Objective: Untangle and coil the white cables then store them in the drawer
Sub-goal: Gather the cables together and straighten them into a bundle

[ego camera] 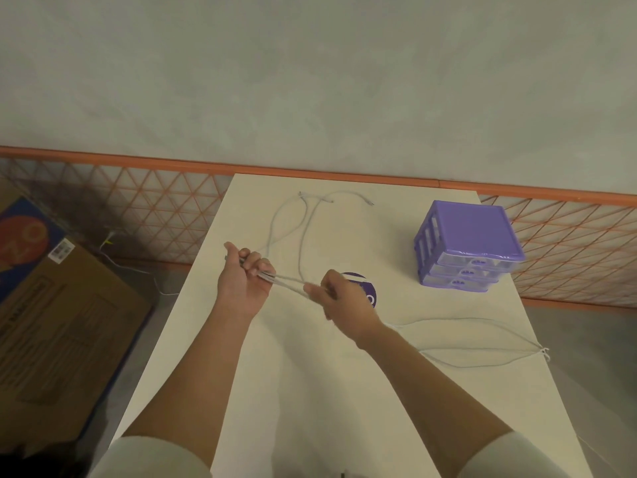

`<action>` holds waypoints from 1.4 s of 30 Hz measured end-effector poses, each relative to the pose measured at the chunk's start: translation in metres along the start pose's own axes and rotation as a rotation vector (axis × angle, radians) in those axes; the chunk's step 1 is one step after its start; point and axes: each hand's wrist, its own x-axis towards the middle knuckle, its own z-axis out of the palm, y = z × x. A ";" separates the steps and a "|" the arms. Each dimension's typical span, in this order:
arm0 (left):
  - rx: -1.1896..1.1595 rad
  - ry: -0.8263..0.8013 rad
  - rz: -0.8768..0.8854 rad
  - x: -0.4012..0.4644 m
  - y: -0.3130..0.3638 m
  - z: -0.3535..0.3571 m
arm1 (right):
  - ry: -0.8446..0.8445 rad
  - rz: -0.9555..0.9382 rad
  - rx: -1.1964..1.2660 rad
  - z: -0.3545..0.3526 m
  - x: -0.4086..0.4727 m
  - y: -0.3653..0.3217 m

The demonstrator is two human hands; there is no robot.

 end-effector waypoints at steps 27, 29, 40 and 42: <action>-0.015 0.122 0.152 0.016 0.035 -0.031 | 0.059 0.157 -0.055 -0.073 0.005 0.070; -0.022 0.118 0.160 0.016 0.035 -0.033 | 0.093 0.150 -0.085 -0.072 0.003 0.071; -0.110 0.198 0.214 0.021 0.035 -0.045 | 0.089 0.283 -0.595 -0.084 -0.008 0.093; 0.002 0.256 0.237 0.017 0.043 -0.045 | 0.079 0.357 -0.607 -0.093 -0.014 0.105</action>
